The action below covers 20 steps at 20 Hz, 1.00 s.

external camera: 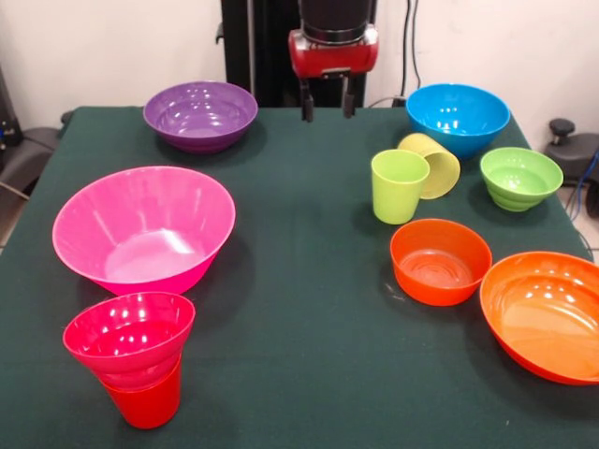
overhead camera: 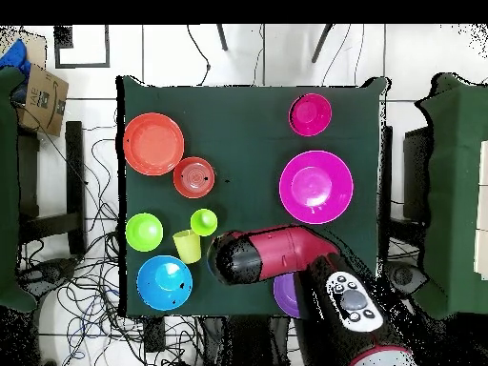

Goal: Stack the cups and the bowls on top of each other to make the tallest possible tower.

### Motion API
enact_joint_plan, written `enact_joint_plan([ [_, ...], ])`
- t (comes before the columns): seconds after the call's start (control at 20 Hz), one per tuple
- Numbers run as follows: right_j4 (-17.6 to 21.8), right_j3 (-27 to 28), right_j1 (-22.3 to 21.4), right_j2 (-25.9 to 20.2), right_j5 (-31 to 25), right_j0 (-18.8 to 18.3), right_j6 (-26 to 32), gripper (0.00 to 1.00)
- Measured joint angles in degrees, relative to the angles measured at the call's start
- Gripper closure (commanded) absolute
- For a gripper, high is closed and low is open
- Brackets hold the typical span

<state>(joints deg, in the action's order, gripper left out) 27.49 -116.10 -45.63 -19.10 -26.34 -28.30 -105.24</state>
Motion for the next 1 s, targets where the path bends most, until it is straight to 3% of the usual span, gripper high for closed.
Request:
enact_joint_plan([
  [0.45, -2.84, -0.02, -2.67, 1.73, 3.67, 2.34, -6.34, 0.00],
  [1.0, -3.35, -0.03, -2.68, 3.48, 7.38, 3.94, -6.72, 0.00],
])
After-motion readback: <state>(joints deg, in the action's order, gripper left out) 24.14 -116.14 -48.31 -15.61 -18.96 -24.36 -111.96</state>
